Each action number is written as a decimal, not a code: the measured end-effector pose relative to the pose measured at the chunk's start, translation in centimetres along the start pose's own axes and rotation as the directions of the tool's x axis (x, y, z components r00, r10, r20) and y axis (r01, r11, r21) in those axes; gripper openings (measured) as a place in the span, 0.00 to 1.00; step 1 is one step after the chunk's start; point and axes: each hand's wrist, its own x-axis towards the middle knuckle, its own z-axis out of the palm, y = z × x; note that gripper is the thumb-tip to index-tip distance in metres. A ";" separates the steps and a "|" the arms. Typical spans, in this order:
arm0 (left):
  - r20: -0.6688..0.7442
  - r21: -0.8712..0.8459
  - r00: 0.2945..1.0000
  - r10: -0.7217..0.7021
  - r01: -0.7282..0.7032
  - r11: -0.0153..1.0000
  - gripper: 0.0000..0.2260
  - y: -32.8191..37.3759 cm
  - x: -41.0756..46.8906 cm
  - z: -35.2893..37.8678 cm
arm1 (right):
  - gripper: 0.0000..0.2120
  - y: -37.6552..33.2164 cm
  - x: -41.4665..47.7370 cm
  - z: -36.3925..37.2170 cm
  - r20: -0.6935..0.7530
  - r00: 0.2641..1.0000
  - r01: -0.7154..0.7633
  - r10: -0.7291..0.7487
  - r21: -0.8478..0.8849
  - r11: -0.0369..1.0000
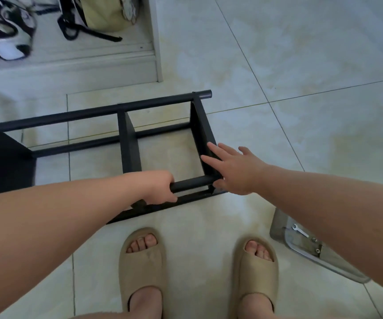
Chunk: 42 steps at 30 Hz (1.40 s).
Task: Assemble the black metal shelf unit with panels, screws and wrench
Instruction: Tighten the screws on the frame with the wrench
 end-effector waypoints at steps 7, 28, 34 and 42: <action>-0.325 -0.142 0.946 0.005 -0.054 0.988 0.16 0.2 -5.1 -4.3 | 0.36 -2.1 -4.4 -4.1 -0.117 0.991 -0.052 0.061 0.082 0.995; -0.535 -0.037 0.843 -0.062 0.050 0.998 0.07 1.3 -10.2 -3.4 | 0.43 -5.5 -11.9 -5.9 -0.214 0.956 -0.143 0.202 0.260 0.955; -0.624 -0.023 0.774 -0.104 0.115 0.993 0.12 0.4 -8.3 -4.5 | 0.43 -4.6 -8.3 -6.3 -0.245 0.943 -0.155 0.223 0.268 0.951; -0.665 -0.056 0.728 -0.164 0.171 0.984 0.14 -0.2 -5.8 -6.1 | 0.42 -3.1 -4.3 -6.4 -0.274 0.934 -0.167 0.227 0.226 0.960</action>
